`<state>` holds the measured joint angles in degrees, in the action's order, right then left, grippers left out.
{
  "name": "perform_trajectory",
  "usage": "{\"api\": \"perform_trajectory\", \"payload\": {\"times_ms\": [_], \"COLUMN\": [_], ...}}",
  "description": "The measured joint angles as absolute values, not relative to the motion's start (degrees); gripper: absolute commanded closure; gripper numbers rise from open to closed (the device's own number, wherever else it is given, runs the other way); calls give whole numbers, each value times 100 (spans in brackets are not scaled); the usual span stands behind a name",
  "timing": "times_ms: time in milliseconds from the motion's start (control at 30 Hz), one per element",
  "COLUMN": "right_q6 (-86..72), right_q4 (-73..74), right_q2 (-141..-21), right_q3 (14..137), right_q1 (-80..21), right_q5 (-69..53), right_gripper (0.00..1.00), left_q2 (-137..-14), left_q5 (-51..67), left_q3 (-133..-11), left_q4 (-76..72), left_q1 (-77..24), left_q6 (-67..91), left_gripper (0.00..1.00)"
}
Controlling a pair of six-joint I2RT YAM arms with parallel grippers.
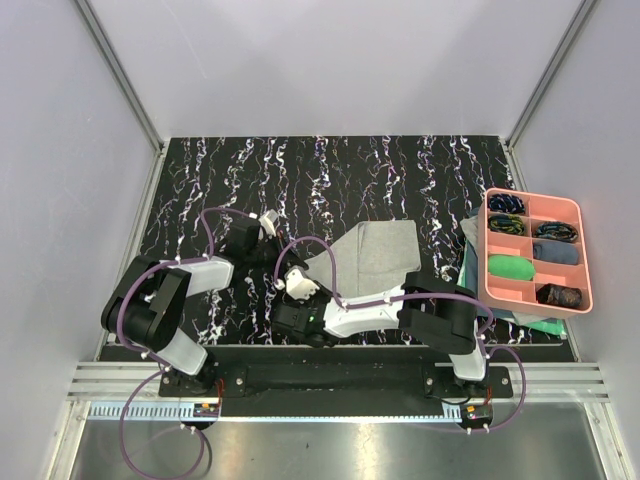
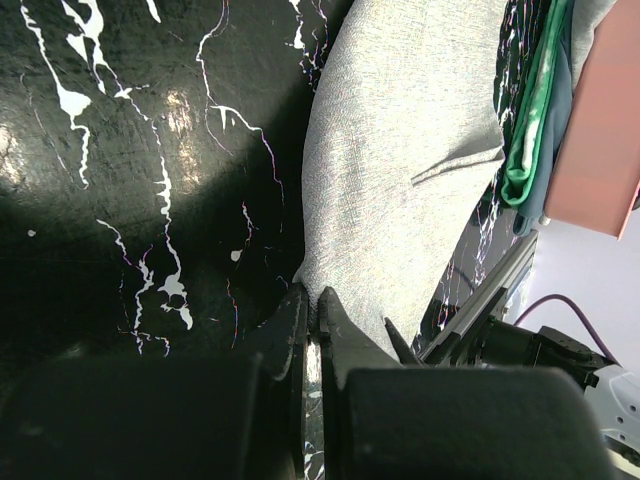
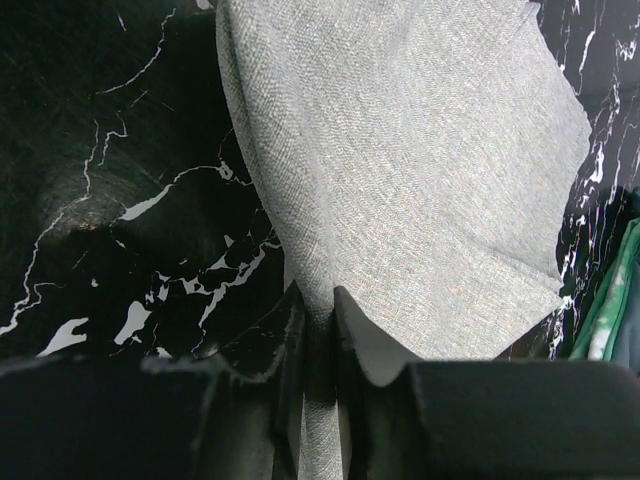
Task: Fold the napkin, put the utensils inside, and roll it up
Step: Roll the napkin with the utensil
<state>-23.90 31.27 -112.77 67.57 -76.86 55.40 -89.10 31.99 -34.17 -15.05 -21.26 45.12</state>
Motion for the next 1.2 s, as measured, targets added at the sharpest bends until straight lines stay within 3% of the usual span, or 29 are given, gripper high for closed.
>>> {"api": "perform_trajectory", "payload": {"times_ms": [133,267,300,400,533,767,1200], "right_q6": [-2357,-2196,-2117,-1942,-1802,-1772,-1872], "right_q4": [3085,2842,2786,2604,2366,2200,1579], "right_q2": [-11277,-11277,-11246,-11026,-10639,-10154,-10110], "right_q3": [6731,6580,6545,6396,6228,6106,5791], "right_q1": [-7686,-7671,-7660,-7553,-7247,-6420,-5024], "right_q5": [5413,5122,5083,4711,3715,1463,-1817], "right_gripper": [86,98,100,100,100,100,100], "left_q2": [-8912,-8912,-8912,-8912,-8892,-8427,-7017], "left_q5": [3238,3295,3295,3304,3251,2816,2193], "left_q3": [-3461,-3492,-3492,-3498,-3511,-3413,-2757], "left_q4": [-1492,-1496,-1503,-1511,-1487,-1210,-864], "left_q1": [-2126,-2126,-2123,-2058,-1865,-1564,-1566], "left_q6": [4508,4488,4477,4462,4372,4064,3494], "left_gripper": [94,69,57,37,25,16,15]}}
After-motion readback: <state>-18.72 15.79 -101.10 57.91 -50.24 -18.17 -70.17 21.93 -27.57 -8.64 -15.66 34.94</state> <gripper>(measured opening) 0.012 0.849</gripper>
